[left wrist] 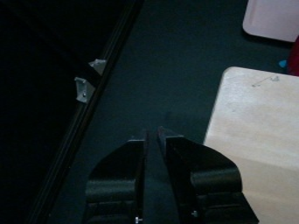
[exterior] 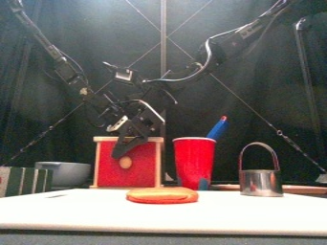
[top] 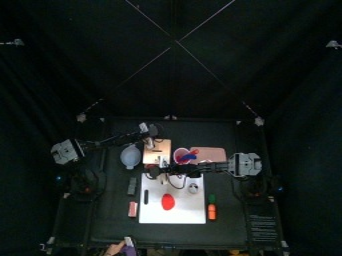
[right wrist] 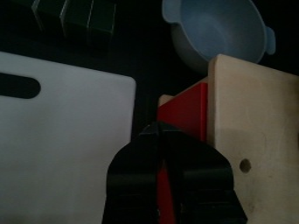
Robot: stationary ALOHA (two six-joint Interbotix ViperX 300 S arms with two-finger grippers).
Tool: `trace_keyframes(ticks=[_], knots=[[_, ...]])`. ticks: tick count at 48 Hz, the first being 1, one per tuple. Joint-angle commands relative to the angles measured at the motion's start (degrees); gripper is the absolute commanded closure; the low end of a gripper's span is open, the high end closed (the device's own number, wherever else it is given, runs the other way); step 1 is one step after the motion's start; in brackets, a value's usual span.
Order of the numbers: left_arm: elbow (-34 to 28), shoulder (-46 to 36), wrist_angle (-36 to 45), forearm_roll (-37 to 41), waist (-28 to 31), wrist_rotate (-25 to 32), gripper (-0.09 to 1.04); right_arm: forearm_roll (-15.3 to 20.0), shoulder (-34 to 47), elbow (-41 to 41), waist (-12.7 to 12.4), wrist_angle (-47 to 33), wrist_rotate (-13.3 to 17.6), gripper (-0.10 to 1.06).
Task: Get the cutter from the drawer then cut the dough then place the extra dough in the bowl
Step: Cut the dough
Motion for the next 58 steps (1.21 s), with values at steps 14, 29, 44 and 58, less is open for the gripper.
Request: trace_keyframes(ticks=[14,29,44,58], knots=[[-1.5,-3.0,-2.8,-0.5,0.4,-0.3,0.34,6.1,-7.6,1.3,4.1,-0.9,0.7,0.66],[2.5,-11.2,-13.5,-3.3,2.6,-0.2,0.34,26.0,-27.2,18.5,6.8,-0.4,0.9,0.65],[17.6,-21.7,-35.9,-12.6,-9.6,0.1,0.32,31.3,-37.6,29.2,5.6,12.5,0.9,0.48],[26.2,-29.1,-41.0,-18.4,-29.0,0.2,0.32,31.0,-38.1,32.3,6.3,19.0,0.8,0.1]])
